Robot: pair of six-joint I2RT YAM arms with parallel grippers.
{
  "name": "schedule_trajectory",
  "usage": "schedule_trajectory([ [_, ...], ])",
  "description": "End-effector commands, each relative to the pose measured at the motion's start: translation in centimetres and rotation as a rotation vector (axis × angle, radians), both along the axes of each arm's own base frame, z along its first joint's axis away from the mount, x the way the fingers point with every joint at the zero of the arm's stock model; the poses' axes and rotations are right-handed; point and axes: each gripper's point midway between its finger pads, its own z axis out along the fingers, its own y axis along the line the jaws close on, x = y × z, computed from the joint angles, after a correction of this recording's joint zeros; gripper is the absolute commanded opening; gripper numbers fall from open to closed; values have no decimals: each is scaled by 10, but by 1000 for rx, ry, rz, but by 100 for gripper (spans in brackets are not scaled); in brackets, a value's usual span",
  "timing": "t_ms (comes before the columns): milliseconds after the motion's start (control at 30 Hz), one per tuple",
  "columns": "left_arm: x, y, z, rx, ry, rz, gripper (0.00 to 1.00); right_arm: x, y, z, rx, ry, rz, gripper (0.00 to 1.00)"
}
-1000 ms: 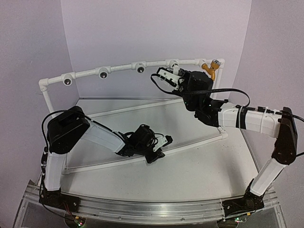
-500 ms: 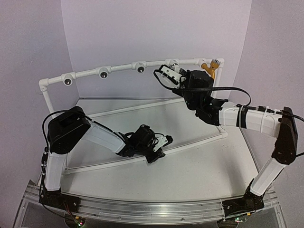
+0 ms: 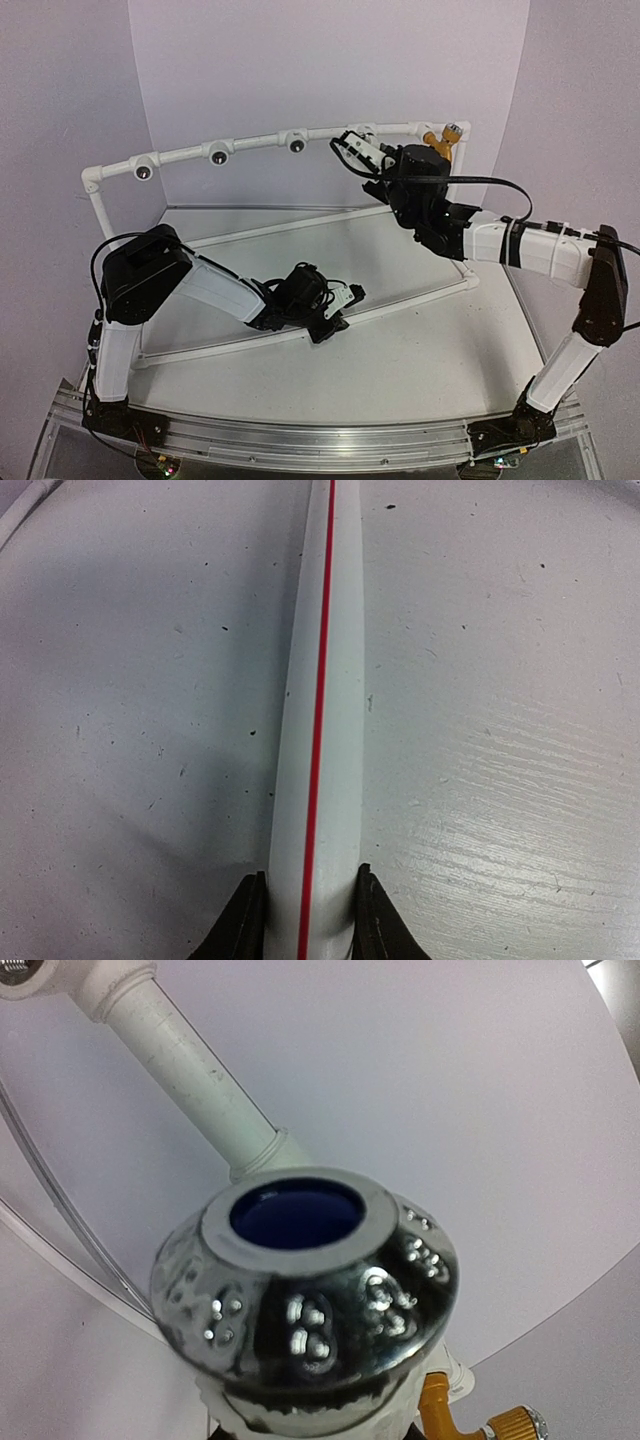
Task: Install the water faucets
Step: Screw the water faucet onto the adaptor.
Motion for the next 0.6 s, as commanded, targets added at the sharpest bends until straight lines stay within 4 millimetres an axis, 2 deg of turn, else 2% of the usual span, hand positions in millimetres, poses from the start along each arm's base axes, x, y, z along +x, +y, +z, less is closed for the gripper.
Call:
schedule_trajectory([
  [0, -49, 78, -110, 353, 260, 123, 0, 7, -27, 19, 96, -16, -56, 0],
  [333, -51, 79, -111, 355, 264, 113, 0, 15, -20, 11, 109, 11, -57, 0],
  [567, -51, 79, -111, 354, 264, 115, 0, 18, -12, 22, 191, 26, -28, 0],
])
